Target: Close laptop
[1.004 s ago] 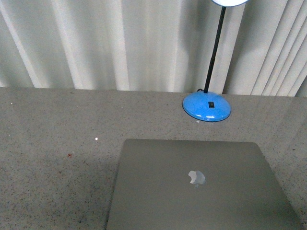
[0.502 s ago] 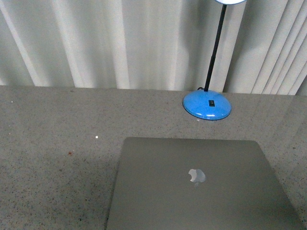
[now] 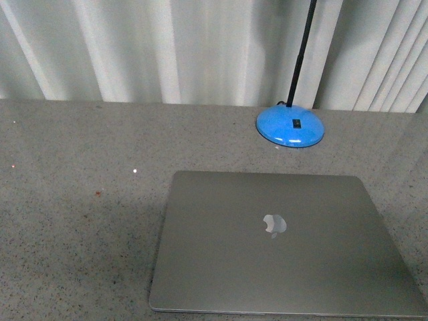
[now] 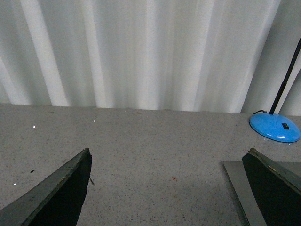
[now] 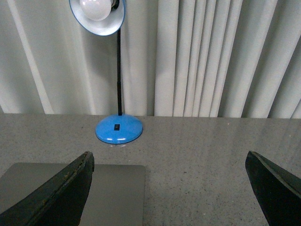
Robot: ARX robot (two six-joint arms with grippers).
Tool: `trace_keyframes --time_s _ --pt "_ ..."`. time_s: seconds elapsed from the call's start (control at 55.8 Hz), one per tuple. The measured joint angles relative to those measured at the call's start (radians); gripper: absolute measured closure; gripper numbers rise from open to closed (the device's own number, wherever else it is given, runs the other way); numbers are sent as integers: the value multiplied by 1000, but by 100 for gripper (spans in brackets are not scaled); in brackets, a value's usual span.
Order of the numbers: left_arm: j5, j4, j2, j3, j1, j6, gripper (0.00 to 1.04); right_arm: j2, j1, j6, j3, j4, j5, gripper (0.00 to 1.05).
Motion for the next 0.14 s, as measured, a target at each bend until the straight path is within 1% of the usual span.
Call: trace_keyframes --time_s 0.143 --pt "0 0 0 0 0 0 7 0 0 0 0 0 0 7"
